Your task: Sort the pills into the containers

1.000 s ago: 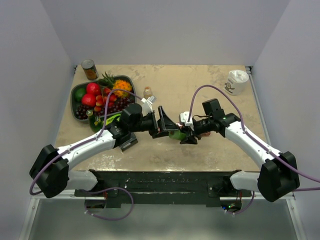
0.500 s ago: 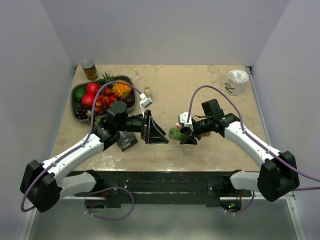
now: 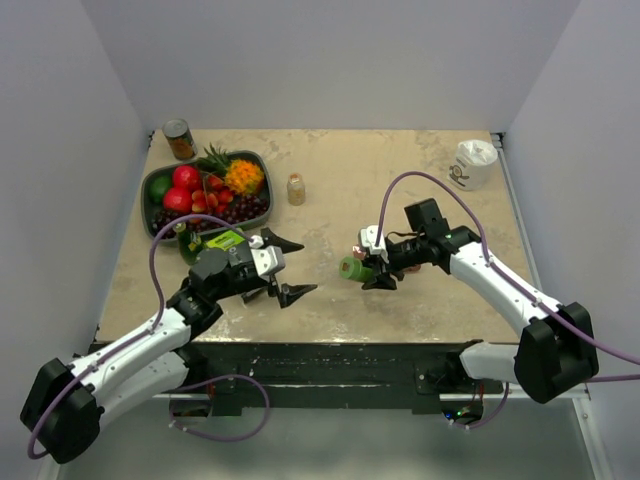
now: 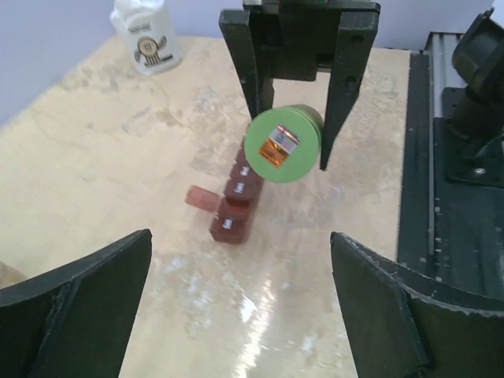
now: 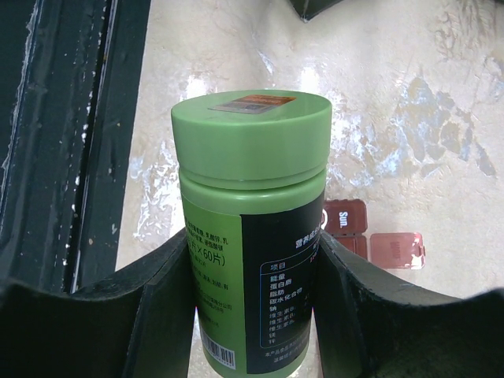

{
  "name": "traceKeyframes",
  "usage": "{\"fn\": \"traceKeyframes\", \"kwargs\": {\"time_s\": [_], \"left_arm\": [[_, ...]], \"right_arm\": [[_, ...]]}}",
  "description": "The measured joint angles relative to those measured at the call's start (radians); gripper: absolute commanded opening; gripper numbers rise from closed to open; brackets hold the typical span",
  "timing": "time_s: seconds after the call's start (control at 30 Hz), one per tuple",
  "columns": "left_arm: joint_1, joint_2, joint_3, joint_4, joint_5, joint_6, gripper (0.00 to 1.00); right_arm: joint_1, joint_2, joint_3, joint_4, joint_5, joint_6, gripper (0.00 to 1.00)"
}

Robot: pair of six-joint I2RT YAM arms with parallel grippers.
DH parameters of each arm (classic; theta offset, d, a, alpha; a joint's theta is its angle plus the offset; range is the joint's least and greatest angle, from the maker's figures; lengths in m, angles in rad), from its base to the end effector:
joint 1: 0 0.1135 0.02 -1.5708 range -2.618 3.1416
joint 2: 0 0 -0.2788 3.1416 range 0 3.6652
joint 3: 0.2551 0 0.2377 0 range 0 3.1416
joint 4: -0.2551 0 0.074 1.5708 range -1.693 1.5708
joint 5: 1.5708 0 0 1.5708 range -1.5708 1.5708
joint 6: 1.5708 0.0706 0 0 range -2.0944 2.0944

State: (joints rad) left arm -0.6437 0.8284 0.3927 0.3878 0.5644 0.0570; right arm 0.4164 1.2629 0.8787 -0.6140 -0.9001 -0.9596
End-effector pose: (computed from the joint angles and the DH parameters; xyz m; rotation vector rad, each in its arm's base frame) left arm 0.1364 -0.1495 0.2698 0.9812 1.3744 -0.9004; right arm 0.1926 0.1457 0.2495 -1.6610 1.5213 0.8617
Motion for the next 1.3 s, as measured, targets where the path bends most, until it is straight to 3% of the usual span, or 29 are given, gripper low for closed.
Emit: {"fn": "traceKeyframes", "kwargs": {"time_s": [0.27, 0.53, 0.9, 1.07, 1.3], "left_arm": [[0.0, 0.196, 0.086, 0.085, 0.088, 0.155, 0.99], [-0.006, 0.208, 0.087, 0.159, 0.166, 0.154, 0.98], [-0.115, 0.331, 0.147, 0.158, 0.114, 0.213, 0.97], [-0.152, 0.404, 0.208, 0.153, 0.091, 0.253, 0.93], [-0.158, 0.471, 0.279, 0.094, 0.089, 0.3, 0.8]], "right_arm": [[-0.004, 0.0, 0.0, -0.008, 0.0, -0.003, 0.01], [-0.005, 0.005, 0.013, -0.033, 0.0, -0.009, 0.0], [-0.008, 0.009, 0.021, -0.062, -0.005, -0.032, 0.0], [-0.011, 0.009, 0.021, -0.073, -0.007, -0.04, 0.0], [-0.012, 0.009, 0.021, -0.077, -0.007, -0.047, 0.0]]}}
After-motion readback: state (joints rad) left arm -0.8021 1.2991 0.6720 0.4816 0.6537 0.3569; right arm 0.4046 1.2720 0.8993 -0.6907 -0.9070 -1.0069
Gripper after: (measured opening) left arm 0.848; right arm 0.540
